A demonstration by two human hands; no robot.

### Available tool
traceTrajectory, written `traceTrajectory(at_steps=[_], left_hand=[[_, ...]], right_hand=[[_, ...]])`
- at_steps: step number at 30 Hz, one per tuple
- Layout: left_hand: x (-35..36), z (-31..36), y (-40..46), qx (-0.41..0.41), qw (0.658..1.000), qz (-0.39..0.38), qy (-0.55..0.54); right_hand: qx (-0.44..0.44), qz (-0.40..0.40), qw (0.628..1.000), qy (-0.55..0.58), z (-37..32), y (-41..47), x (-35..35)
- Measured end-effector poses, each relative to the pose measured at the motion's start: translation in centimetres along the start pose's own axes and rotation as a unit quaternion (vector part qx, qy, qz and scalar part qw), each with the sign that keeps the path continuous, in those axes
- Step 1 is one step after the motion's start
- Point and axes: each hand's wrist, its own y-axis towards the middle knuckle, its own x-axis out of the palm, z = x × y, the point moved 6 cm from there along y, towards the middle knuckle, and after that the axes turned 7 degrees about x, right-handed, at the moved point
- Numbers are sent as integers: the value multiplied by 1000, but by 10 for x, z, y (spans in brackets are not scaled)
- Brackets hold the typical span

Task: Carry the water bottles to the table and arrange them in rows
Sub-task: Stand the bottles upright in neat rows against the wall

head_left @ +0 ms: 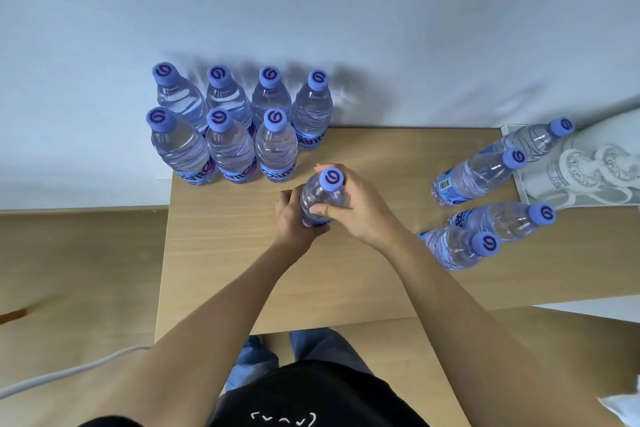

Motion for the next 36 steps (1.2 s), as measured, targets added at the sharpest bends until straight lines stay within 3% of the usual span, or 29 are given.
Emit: traceTrajectory(at_steps=[9, 17, 29, 36], left_hand=[[6, 0, 17, -10, 993, 115, -13], [14, -5, 33, -109, 962, 235, -89], [26, -1, 51, -163, 930, 312, -105], [30, -1, 53, -167, 928, 313, -112]], right_hand=[[-27, -13, 999, -22, -2, 30, -12], [-51, -10, 997, -48, -10, 59, -21], [-86, 8, 991, -102, -18, 84, -33], [-125, 21, 987, -103, -18, 86, -34]])
